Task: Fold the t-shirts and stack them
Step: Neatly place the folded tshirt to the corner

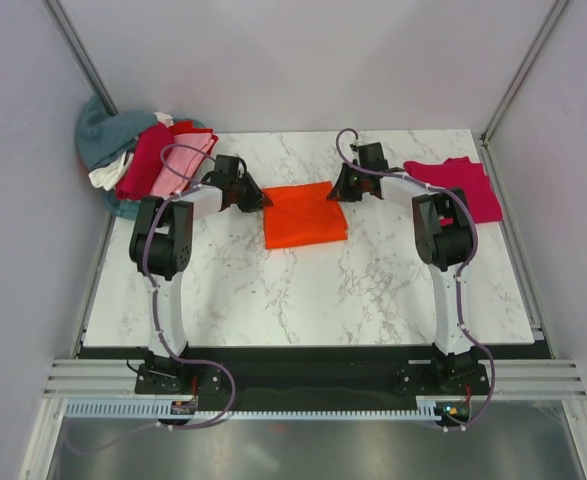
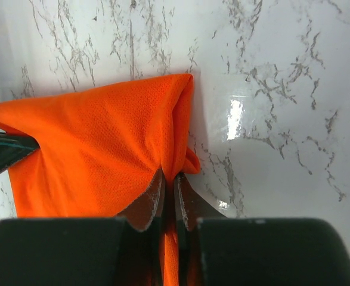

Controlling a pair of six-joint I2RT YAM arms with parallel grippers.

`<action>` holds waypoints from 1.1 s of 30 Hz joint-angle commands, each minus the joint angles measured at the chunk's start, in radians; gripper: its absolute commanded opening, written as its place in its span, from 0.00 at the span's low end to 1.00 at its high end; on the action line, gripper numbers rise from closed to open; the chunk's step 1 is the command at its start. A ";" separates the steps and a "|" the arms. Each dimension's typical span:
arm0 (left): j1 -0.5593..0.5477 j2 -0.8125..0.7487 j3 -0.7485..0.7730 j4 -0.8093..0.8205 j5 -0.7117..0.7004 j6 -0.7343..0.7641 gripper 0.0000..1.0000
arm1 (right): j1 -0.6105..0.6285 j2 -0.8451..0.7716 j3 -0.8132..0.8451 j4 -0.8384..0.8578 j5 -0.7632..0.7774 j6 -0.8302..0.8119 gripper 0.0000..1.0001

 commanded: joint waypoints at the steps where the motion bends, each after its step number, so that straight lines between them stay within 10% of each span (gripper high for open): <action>1: -0.018 0.023 0.028 -0.001 -0.055 -0.001 0.15 | 0.001 -0.016 0.008 -0.019 0.063 -0.013 0.06; 5: -0.038 -0.041 0.017 0.000 -0.107 0.039 0.02 | -0.005 -0.065 0.007 -0.019 0.062 -0.017 0.00; 21: -0.298 -0.228 0.129 0.051 -0.156 -0.001 0.02 | -0.163 -0.531 -0.225 -0.046 0.160 0.035 0.00; 33: -0.544 0.036 0.542 0.207 -0.167 -0.093 0.02 | -0.532 -0.691 -0.182 -0.218 0.287 0.035 0.00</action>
